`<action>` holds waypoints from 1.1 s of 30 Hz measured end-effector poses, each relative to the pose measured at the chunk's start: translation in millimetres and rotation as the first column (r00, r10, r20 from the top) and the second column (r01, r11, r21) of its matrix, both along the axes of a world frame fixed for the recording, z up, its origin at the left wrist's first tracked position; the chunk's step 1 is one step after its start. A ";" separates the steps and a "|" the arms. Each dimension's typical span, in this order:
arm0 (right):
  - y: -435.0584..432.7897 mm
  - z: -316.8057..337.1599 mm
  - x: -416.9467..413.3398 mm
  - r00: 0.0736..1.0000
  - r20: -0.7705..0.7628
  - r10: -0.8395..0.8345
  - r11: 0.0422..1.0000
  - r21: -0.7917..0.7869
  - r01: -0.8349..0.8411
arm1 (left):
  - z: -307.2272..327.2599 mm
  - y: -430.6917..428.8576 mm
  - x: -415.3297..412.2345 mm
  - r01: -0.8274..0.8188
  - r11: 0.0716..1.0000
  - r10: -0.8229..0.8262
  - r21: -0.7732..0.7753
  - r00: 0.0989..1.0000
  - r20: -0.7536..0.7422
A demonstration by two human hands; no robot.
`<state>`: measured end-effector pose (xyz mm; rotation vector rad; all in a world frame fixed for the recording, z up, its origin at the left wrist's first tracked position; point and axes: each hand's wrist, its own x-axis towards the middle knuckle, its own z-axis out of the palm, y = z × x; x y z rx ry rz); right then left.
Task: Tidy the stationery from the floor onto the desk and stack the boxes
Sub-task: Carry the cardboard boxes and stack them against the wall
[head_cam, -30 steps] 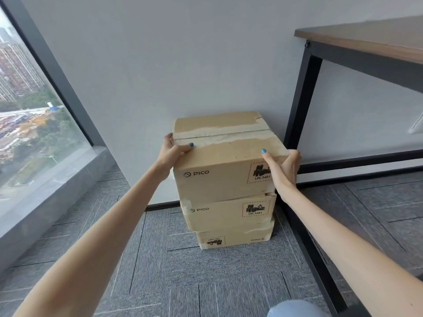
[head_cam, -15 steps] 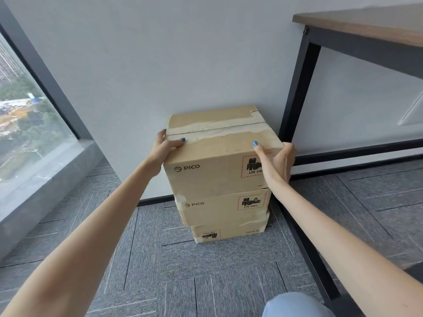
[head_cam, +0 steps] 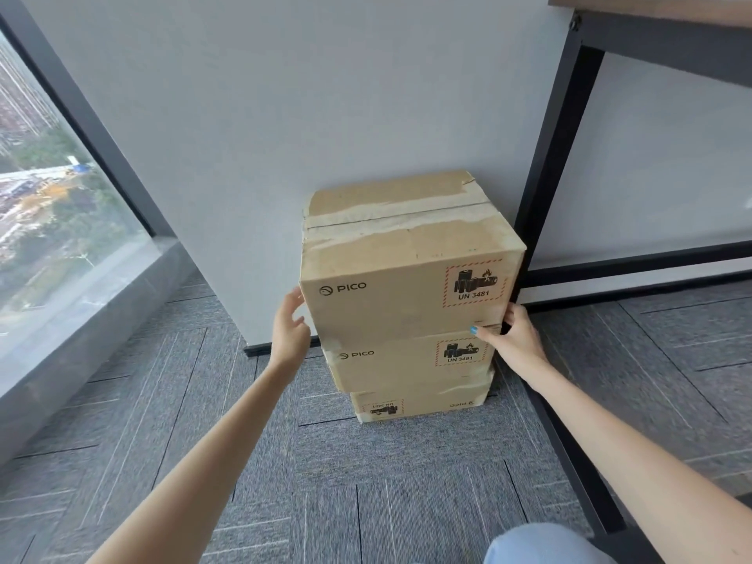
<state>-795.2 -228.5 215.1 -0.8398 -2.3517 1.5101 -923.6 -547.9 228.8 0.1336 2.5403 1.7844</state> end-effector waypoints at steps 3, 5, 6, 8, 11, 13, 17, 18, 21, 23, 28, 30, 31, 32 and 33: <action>5.2 -14.0 -3.1 0.997 0.068 0.035 0.999 0.006 -0.036 | -3.8 0.6 6.2 -0.155 0.987 0.151 -0.039 0.984 -0.090; 8.5 -21.9 -5.2 0.993 0.102 0.057 0.998 0.020 -0.059 | -14.9 -5.2 11.3 -0.049 0.998 0.050 -0.040 0.998 0.023; 9.8 -25.5 -6.0 0.991 0.119 0.067 0.997 0.030 -0.071 | -19.9 -7.5 14.9 0.055 0.998 -0.052 -0.022 0.991 0.120; 11.7 -32.4 -6.9 0.987 0.132 0.089 0.993 0.059 -0.098 | -26.2 -7.3 22.6 0.255 0.967 -0.245 0.006 0.922 0.300; 11.5 -38.3 -7.8 0.990 0.112 0.091 0.986 0.126 -0.105 | -32.5 0.2 27.6 0.350 0.937 -0.326 -0.017 0.888 0.325; 10.2 -39.8 -7.6 0.994 0.081 0.074 0.985 0.153 -0.086 | -34.8 3.8 24.5 0.325 0.941 -0.293 -0.095 0.921 0.257; 7.7 -43.0 -4.3 0.997 0.055 0.054 0.974 0.217 -0.064 | -36.7 7.2 20.5 0.280 0.910 -0.252 -0.305 0.959 0.131; 7.4 -42.5 -4.0 0.997 0.062 0.047 0.970 0.236 -0.060 | -38.7 6.7 19.5 0.280 0.899 -0.258 -0.335 0.960 0.111; 9.0 -41.6 -5.2 0.997 0.066 0.036 0.962 0.268 -0.053 | -36.3 8.6 21.5 0.277 0.893 -0.258 -0.355 0.961 0.100; 10.5 -40.5 -6.5 0.997 0.063 0.034 0.962 0.270 -0.049 | -36.7 11.3 22.5 0.261 0.902 -0.240 -0.343 0.965 0.104; 16.5 -37.3 -10.8 0.997 0.064 0.033 0.967 0.249 -0.048 | -41.1 16.0 24.0 0.225 0.919 -0.211 -0.323 0.974 0.078; 18.3 -36.0 -11.9 0.998 0.052 0.041 0.969 0.240 -0.052 | -40.9 17.2 23.8 0.218 0.923 -0.207 -0.318 0.976 0.069; 19.1 -35.1 -12.3 0.998 0.042 0.044 0.970 0.236 -0.053 | -40.3 18.1 23.9 0.216 0.924 -0.205 -0.316 0.976 0.069; 19.7 -34.1 -12.5 0.998 0.032 0.046 0.972 0.227 -0.052 | -40.6 18.9 23.6 0.216 0.926 -0.205 -0.310 0.976 0.067; 20.6 -33.4 -12.6 0.999 0.021 0.048 0.975 0.214 -0.052 | -40.0 19.6 23.9 0.217 0.925 -0.206 -0.311 0.976 0.068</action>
